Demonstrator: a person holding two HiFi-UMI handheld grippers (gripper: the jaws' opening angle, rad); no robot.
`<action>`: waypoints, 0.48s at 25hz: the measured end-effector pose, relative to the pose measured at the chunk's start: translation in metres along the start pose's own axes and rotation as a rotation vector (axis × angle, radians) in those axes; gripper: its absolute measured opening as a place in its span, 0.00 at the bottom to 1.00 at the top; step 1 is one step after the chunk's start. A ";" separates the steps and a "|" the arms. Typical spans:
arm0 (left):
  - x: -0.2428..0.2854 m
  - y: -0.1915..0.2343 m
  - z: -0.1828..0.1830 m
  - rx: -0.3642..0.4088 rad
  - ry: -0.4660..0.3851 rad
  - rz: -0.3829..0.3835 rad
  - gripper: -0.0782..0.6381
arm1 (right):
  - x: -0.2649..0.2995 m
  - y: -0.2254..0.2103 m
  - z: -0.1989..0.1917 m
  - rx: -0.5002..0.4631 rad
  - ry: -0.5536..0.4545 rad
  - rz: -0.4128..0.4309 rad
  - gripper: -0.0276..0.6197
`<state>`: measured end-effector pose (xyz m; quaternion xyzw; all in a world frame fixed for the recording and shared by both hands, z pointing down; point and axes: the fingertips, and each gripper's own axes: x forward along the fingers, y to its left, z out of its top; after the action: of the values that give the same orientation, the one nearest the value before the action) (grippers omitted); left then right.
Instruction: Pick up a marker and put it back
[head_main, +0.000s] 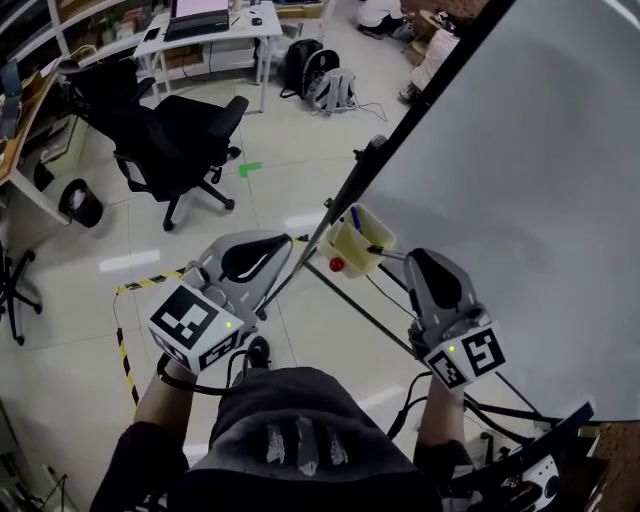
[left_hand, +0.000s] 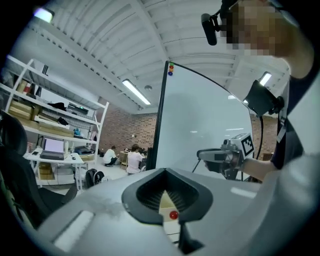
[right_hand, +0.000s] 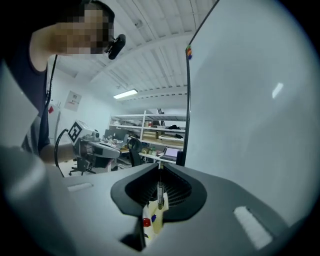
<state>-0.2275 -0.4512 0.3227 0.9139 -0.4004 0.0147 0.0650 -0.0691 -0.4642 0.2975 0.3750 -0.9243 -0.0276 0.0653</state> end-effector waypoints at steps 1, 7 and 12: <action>0.006 0.004 -0.001 -0.007 0.001 -0.026 0.12 | 0.003 -0.001 -0.005 -0.001 0.017 -0.025 0.09; 0.042 0.011 -0.018 -0.003 0.030 -0.154 0.12 | 0.017 -0.014 -0.052 0.049 0.111 -0.127 0.09; 0.057 0.018 -0.034 -0.006 0.080 -0.182 0.12 | 0.028 -0.021 -0.082 0.088 0.148 -0.142 0.09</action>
<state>-0.2013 -0.5000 0.3632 0.9450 -0.3129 0.0441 0.0847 -0.0629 -0.4986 0.3796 0.4431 -0.8884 0.0364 0.1147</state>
